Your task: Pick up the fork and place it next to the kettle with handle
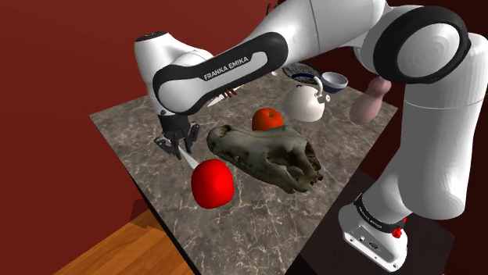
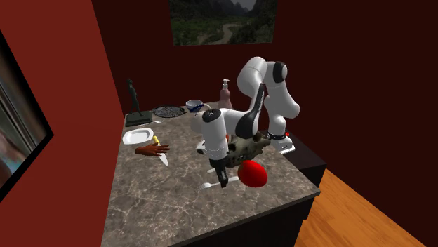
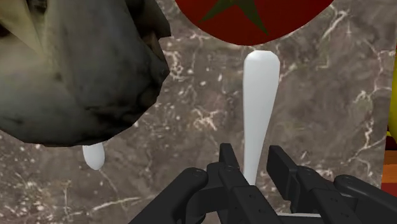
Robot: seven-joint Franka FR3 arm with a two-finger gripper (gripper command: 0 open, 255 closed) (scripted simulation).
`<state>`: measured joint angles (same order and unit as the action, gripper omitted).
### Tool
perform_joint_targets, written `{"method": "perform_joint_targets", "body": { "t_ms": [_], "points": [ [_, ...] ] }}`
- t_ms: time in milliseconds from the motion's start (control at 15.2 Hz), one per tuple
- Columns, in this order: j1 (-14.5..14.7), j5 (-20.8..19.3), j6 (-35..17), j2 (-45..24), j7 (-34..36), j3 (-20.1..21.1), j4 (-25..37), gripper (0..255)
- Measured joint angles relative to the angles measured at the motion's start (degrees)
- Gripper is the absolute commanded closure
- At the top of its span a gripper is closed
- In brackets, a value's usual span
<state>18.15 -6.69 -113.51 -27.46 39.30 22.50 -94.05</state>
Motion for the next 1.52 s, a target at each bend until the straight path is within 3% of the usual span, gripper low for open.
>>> {"method": "perform_joint_targets", "body": {
  "t_ms": [1518],
  "points": [
    [-0.05, 1.9, 15.59, 4.58, -0.51, 1.07, 11.35, 255]
  ]
}}
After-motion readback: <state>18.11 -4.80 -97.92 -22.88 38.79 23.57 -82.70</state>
